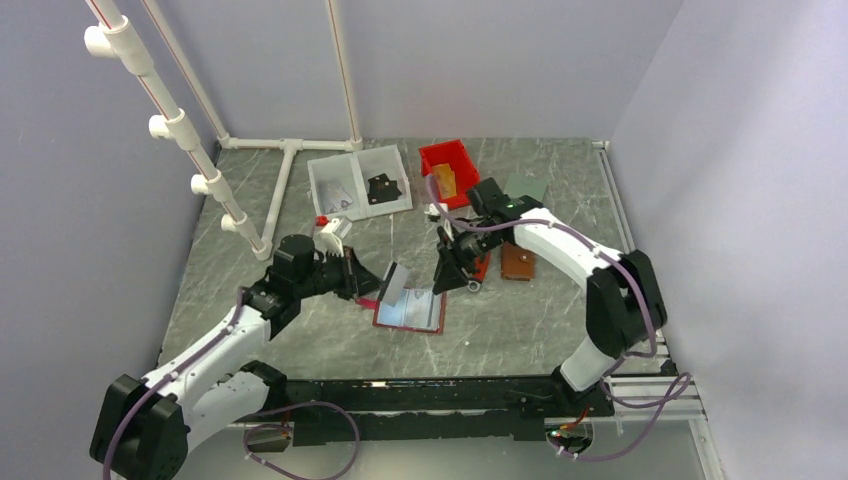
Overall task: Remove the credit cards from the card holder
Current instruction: Remove the credit card from the card holder, then place the credit card in the storage box.
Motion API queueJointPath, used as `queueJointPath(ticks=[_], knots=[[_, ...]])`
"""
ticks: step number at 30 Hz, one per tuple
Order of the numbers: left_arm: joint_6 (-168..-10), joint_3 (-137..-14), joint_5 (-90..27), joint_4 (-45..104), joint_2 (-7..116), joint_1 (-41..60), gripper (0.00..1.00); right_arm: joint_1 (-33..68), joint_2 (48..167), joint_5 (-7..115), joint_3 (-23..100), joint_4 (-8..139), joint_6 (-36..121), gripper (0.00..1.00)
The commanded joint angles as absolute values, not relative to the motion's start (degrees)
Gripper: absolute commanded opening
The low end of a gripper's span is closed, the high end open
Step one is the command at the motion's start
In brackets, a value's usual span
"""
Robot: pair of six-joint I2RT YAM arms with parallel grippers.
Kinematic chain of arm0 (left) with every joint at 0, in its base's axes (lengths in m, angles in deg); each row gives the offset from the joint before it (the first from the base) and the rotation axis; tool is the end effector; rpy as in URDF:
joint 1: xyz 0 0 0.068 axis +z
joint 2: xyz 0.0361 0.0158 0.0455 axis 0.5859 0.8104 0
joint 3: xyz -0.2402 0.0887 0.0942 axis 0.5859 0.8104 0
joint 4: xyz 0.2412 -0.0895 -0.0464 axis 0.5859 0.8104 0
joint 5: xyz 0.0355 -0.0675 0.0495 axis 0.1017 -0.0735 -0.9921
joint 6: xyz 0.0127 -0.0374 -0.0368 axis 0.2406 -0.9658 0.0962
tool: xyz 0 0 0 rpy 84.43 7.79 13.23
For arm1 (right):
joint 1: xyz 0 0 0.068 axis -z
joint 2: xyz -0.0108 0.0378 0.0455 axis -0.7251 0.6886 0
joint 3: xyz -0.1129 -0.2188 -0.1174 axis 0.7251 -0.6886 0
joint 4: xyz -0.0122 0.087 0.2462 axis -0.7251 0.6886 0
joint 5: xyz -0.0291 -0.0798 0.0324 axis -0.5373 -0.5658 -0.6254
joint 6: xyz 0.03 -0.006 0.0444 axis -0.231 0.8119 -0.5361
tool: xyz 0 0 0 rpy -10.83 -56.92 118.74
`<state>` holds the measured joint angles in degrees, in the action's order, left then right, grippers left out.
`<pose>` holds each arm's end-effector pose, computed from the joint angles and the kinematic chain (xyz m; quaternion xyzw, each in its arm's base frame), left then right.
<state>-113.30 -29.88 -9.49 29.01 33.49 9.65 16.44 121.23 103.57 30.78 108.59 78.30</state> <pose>0.1763 -0.1069 0.2213 0.0718 0.8245 -0.4557 0.3277 0.2616 0.1857 0.2319 -0.4984 0.7129 0.4711 0.1464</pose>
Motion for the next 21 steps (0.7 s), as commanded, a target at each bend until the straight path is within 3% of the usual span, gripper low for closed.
queueJointPath(ticks=[1, 9, 21], knots=[[-103.70, -38.10, -0.99, 31.47, 34.17, 9.48, 0.05, 19.90, 116.59, 107.67, 32.39, 111.47, 85.46, 0.51], [-99.15, -45.49, 1.82, 32.47, 43.32, 1.87, 0.01, 22.13, 112.49, 107.70, 31.30, 110.51, 85.24, 0.61], [-99.74, -49.06, 1.21, 28.16, 50.23, -3.24, 0.00, 22.40, 114.21, 109.39, 30.89, 110.21, 83.64, 0.61]])
